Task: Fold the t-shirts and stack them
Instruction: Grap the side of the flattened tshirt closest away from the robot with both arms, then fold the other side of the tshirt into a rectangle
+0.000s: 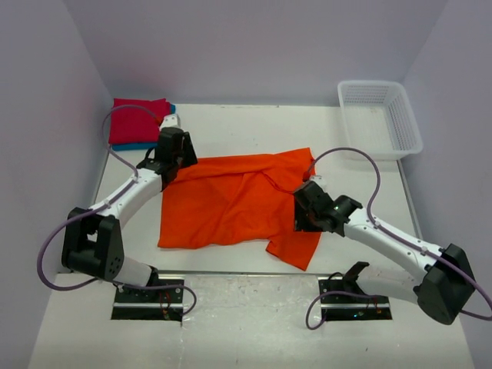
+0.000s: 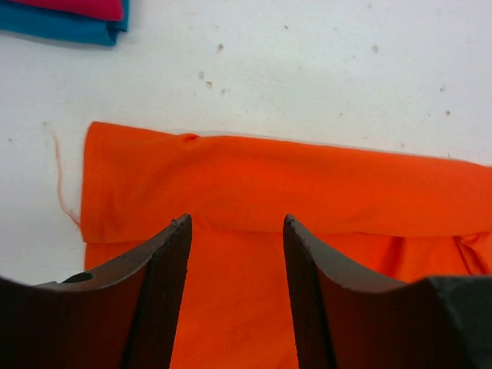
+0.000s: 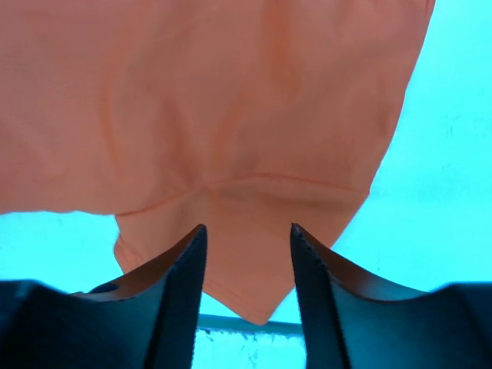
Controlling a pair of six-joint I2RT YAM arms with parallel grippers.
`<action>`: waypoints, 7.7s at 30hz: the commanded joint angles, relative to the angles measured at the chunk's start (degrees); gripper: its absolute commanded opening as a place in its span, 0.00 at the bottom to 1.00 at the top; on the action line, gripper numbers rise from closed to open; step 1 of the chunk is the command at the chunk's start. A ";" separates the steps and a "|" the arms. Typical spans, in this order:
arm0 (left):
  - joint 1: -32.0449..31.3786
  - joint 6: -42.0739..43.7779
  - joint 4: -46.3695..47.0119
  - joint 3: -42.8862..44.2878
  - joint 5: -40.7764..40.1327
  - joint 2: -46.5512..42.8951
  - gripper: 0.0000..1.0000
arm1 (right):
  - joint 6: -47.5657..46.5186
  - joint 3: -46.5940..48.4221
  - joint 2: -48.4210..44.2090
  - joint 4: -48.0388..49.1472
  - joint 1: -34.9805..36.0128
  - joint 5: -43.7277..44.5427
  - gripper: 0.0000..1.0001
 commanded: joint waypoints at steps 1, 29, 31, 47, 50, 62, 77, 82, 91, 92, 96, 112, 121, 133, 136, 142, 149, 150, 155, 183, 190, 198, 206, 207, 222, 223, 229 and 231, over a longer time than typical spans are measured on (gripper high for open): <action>-3.60 0.24 -1.07 2.07 2.12 0.16 0.53 | 8.04 -1.75 -2.73 -5.31 2.76 1.93 0.50; -24.35 -2.40 4.29 -8.65 7.06 -4.05 0.51 | 42.86 -10.28 1.21 -11.04 21.59 1.84 0.54; -24.35 -2.40 3.59 -8.65 6.62 -5.54 0.51 | 42.34 -10.45 1.65 -9.29 21.59 1.49 0.51; -24.35 -2.48 2.44 -10.24 6.71 -10.38 0.51 | 43.13 -13.18 5.78 -2.95 21.76 0.00 0.19; -24.43 -2.75 2.44 -10.76 6.36 -10.21 0.51 | 43.74 -12.57 5.96 -4.18 22.20 0.61 0.09; -24.35 -7.40 -5.72 -13.22 -5.59 -9.85 0.28 | 43.77 0.61 3.15 -26.15 23.78 13.69 0.00; -24.44 -33.50 -29.25 -14.90 -14.81 -11.08 0.38 | 21.53 9.06 10.36 -9.56 22.20 13.89 0.00; -24.26 -41.94 -40.61 -9.80 -18.87 -14.15 0.38 | 13.97 6.86 8.78 -2.78 21.76 10.37 0.00; -22.77 -52.40 -48.62 -15.23 -14.31 -25.66 0.52 | 5.87 2.12 3.86 5.92 21.50 5.54 0.00; -22.24 -52.84 -48.88 -16.12 -14.13 -27.07 0.55 | 5.60 1.68 3.33 6.36 21.50 5.19 0.00; -17.24 -50.22 -50.73 -17.53 -12.63 -29.19 0.62 | 4.37 -0.34 0.17 7.94 21.50 3.87 0.00; -12.92 -52.15 -57.49 -16.66 -14.03 -20.32 0.47 | 2.08 -3.95 -3.97 10.32 20.80 1.76 0.00; -12.48 -51.09 -56.88 -17.53 -13.24 -14.61 0.47 | 2.61 -5.18 -5.02 10.76 20.36 1.40 0.00; -11.16 -50.38 -53.72 -16.30 -14.21 -12.84 0.48 | 2.96 -5.88 -10.38 8.92 19.65 0.35 0.00; -11.16 -50.56 -52.75 -16.30 -14.21 -12.84 0.50 | 3.22 -5.88 -11.79 8.48 19.65 0.35 0.00; -11.16 -49.77 -48.89 -16.83 -13.07 -13.28 0.50 | 3.75 -6.15 -13.29 7.51 19.65 0.44 0.00; -11.43 -47.48 -47.83 -16.83 -14.82 -9.50 0.48 | 4.10 -6.67 -14.87 6.98 19.57 0.61 0.00; -11.51 -47.48 -47.92 -16.83 -15.09 -9.15 0.48 | 4.10 -6.67 -14.70 6.89 19.57 0.53 0.00; -12.04 -46.69 -48.53 -16.39 -14.83 -8.36 0.47 | 4.19 -6.67 -14.78 6.89 19.30 0.26 0.00; -14.07 -49.33 -52.05 -14.28 -14.56 -4.14 0.00 | 3.75 -7.38 -17.33 6.63 16.67 -1.32 0.00; -14.06 -48.72 -52.22 -14.54 -13.69 -6.77 0.00 | 4.11 -4.57 -14.43 3.65 16.32 2.80 0.00; -14.06 -47.31 -53.27 -13.40 -16.75 -12.05 0.00 | -0.28 -0.44 -10.30 2.50 8.68 2.28 0.00; -13.98 -42.13 -47.49 -12.35 -17.99 -13.02 0.00 | -5.56 6.06 -5.56 -0.05 -3.19 2.63 0.00; -13.98 -41.43 -47.04 -12.17 -18.43 -12.76 0.00 | -5.56 7.72 -5.12 -0.57 -3.81 3.42 0.00; -6.34 -28.17 -40.10 -9.19 -24.07 -13.19 0.00 | -6.70 21.52 8.41 -4.01 -11.27 4.66 0.00; -5.11 -27.37 -39.14 -8.92 -23.71 -13.19 0.00 | -7.14 22.23 9.73 -4.01 -11.63 4.57 0.00; -2.11 -22.35 -34.56 -4.53 -21.86 -8.28 0.00 | -9.96 27.68 14.04 -3.92 -15.06 3.16 0.00; -2.11 -21.56 -33.94 -1.98 -22.03 -5.20 0.00 | -10.92 29.27 16.59 -3.83 -15.94 2.72 0.00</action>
